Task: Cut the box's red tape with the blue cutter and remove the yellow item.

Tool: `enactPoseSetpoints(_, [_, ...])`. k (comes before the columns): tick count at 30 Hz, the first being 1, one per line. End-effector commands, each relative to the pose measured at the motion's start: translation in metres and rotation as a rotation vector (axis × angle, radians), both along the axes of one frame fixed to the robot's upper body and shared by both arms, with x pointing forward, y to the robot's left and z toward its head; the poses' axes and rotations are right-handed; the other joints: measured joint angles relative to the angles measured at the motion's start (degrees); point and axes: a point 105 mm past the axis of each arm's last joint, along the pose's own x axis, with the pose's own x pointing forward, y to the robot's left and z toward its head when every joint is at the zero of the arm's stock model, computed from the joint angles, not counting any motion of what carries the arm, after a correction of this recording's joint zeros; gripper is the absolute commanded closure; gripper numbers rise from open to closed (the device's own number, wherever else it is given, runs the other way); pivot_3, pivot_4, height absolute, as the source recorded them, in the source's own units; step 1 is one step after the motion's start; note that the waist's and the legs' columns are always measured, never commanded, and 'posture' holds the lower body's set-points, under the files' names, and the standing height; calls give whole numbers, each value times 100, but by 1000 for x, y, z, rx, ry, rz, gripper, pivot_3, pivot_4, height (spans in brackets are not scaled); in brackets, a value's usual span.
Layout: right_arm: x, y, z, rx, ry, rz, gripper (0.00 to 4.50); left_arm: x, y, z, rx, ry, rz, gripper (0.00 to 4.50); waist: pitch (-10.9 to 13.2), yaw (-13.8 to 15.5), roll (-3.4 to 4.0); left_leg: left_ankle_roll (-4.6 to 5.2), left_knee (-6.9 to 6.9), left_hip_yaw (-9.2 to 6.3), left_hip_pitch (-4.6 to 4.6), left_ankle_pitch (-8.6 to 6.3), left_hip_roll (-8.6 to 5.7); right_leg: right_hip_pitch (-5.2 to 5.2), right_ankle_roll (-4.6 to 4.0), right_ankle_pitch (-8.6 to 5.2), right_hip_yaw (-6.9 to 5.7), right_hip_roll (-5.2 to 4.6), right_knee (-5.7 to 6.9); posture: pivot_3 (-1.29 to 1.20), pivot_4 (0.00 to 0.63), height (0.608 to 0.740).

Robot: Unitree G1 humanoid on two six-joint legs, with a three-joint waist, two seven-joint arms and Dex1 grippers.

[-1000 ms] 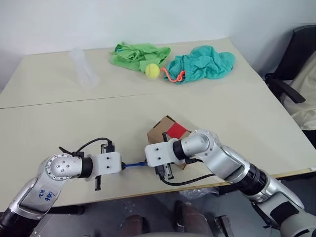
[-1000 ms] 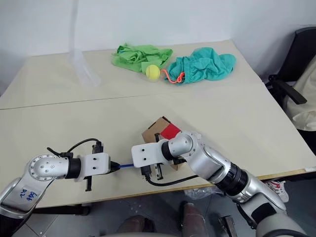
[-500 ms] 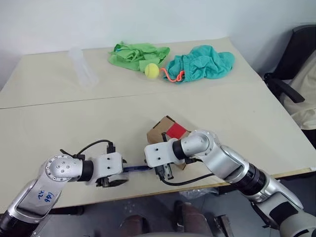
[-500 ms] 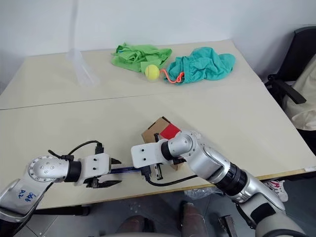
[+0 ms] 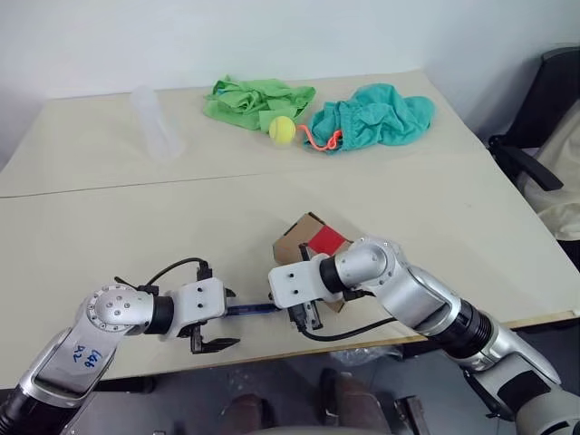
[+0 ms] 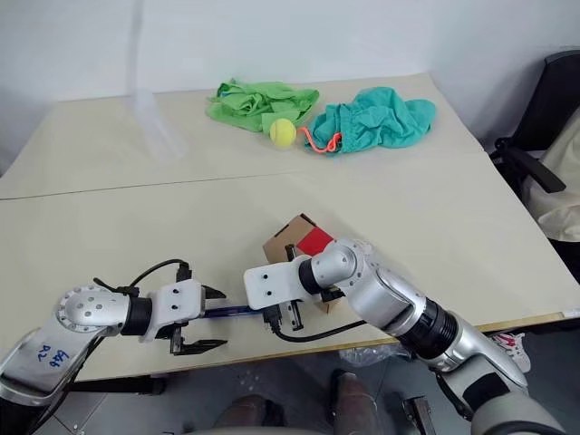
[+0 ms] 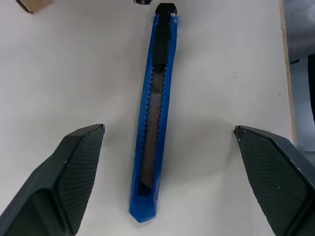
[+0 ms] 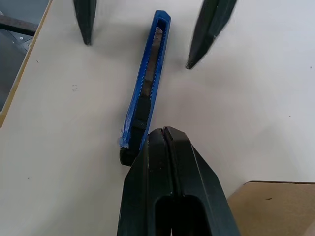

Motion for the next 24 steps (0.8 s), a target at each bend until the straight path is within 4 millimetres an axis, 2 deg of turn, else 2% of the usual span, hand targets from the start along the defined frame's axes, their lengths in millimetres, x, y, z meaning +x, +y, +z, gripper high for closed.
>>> enactPoseSetpoints(1, [-3,-4,4,11,-7,-3,4500,2,18,-26,75,73,73,36,0,21,0,-1,0,1,0,1,0,0,0,0,-1,-2,2,0,150,740])
enactPoseSetpoints(6, [-5,-7,5,9,-8,-6,4500,0,22,-28,69,97,82,36,0,53,0,-15,-1,2,6,8,9,-1,0,0,-6,-3,6,0,150,740])
enactPoseSetpoints(9, [-7,-7,7,8,-11,-2,4500,2,25,-30,60,121,110,628,0,59,0,-19,-2,3,6,11,11,-4,-1,0,-7,-2,11,0,150,740])
enactPoseSetpoints(11, [-7,-6,9,12,-19,3,4500,2,26,-30,59,126,109,1207,0,61,0,-20,-1,2,6,11,11,-4,-1,0,-7,0,13,0,150,740])
enactPoseSetpoints(20, [-7,0,22,39,-43,19,4500,6,29,-30,49,124,131,1207,0,62,0,-22,-1,1,8,16,11,-5,-3,0,-6,-2,21,0,150,740])
enactPoseSetpoints(21, [-7,0,22,39,-43,19,4500,7,30,-30,49,124,134,1583,0,63,0,-22,-1,1,8,16,11,-5,-3,0,-7,-2,21,0,150,740])
enactPoseSetpoints(24, [-7,-1,22,35,-43,17,4500,7,31,-31,53,127,133,2174,0,65,0,-21,-1,0,8,18,10,-4,-5,1,-7,-3,21,0,150,740])
